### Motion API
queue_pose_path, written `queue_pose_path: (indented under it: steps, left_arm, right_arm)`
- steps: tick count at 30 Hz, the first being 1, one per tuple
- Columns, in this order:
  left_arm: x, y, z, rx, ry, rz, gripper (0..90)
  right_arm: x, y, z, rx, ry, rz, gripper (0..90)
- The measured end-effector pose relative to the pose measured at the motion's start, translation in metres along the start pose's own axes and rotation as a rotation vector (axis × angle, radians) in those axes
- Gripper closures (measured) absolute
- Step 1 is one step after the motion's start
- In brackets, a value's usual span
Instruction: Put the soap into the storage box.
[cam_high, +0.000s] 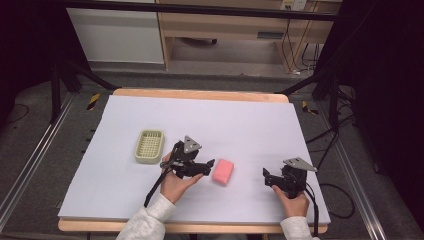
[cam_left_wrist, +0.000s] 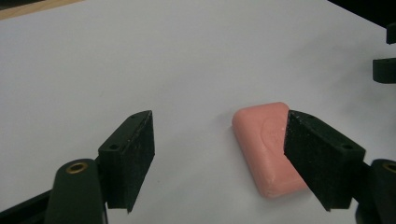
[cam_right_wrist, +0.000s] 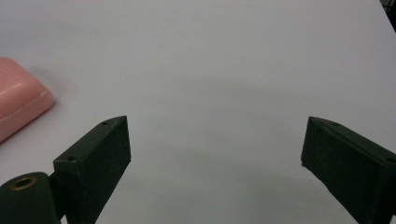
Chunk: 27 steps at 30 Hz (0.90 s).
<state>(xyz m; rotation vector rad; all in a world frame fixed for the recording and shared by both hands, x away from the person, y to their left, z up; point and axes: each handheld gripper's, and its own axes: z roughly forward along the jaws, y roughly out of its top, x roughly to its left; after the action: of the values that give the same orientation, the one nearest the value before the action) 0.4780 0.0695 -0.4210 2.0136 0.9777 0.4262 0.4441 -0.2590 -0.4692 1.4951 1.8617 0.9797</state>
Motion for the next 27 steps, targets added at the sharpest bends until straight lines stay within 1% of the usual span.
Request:
queue_pose_path:
  steps: [2,3,5,7,13,15,18,22,27]
  left_arm:
    - [-0.002,0.001,0.003,0.007,0.0,0.007,24.4]
    - [-0.004,0.001,0.005,0.017,-0.002,0.017,24.4]
    - [-0.005,0.001,0.007,0.017,-0.003,0.014,24.3]
    - [-0.007,0.002,0.009,0.032,-0.004,0.025,24.3]
    - [-0.012,0.005,0.011,0.034,-0.009,0.03,24.1]
    - [-0.012,0.006,0.012,0.032,-0.01,0.025,24.1]
    - [-0.014,0.007,0.015,0.045,-0.01,0.032,24.0]
    - [-0.016,0.007,0.017,0.044,-0.012,0.026,24.1]
    - [-0.019,0.008,0.022,0.059,-0.012,0.032,24.1]
  right_arm:
    - [0.0,0.0,0.0,0.003,0.0,0.0,8.5]
    - [0.0,0.0,0.0,0.006,0.0,-0.002,8.5]
    - [0.0,0.0,0.0,0.003,-0.002,-0.002,8.5]
    - [0.0,0.0,0.0,0.005,-0.002,-0.002,8.5]
    - [-0.001,0.0,0.0,0.004,0.0,-0.001,8.5]
    - [-0.001,0.0,0.0,0.005,0.0,0.0,8.5]
    - [-0.001,0.0,0.0,0.004,0.0,-0.001,8.5]
    - [-0.001,-0.001,0.0,0.005,-0.001,-0.002,8.5]
    - [-0.001,-0.001,0.0,0.005,0.0,-0.002,8.5]
